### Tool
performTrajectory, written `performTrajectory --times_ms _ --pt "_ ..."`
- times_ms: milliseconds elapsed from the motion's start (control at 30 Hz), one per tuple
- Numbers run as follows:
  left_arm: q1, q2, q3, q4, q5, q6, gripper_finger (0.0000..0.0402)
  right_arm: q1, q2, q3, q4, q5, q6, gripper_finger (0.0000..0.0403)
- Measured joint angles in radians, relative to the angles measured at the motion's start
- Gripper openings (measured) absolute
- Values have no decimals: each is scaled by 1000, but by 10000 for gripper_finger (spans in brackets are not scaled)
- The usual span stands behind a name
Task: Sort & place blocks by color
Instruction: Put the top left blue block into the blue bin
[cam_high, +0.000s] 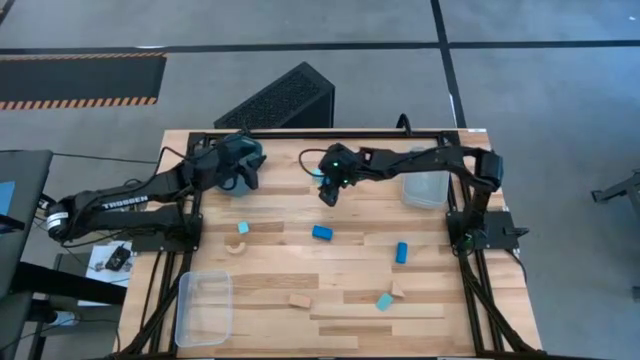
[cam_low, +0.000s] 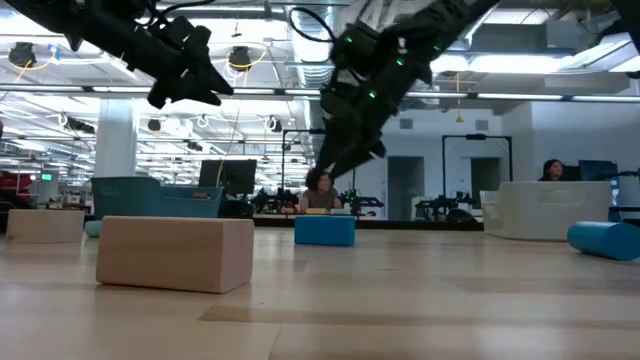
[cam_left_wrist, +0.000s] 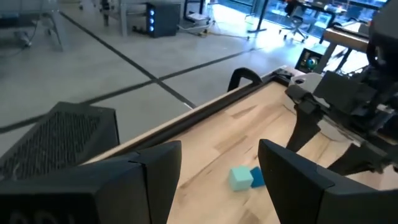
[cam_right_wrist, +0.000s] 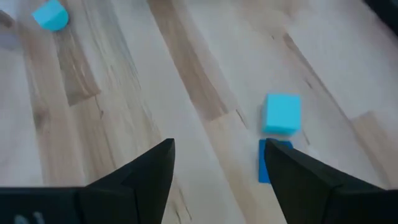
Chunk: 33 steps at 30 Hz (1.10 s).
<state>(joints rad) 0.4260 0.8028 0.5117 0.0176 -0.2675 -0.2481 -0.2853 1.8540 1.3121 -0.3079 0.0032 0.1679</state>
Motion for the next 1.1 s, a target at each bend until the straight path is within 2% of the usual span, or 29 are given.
performTrajectory --times_ms 167,333,500,700,900,1033,1100 --pt "62 -14 0 12 126 23 204 10 15 144 -131 79 -8 270" --pt "113 -2 0 46 269 67 204 19 15 155 -146 105 77 270" --pt "121 18 0 47 353 161 204 63 17 155 -165 120 187 270" --pt "117 35 -1 52 388 211 204 145 17 155 -169 156 249 270" --pt "101 65 -1 68 402 216 203 167 3 154 -217 214 270 270" --pt "76 159 -1 141 397 235 203 153 -30 148 -305 231 252 270" --pt "61 233 -1 243 421 239 203 144 -59 131 -327 243 225 270"
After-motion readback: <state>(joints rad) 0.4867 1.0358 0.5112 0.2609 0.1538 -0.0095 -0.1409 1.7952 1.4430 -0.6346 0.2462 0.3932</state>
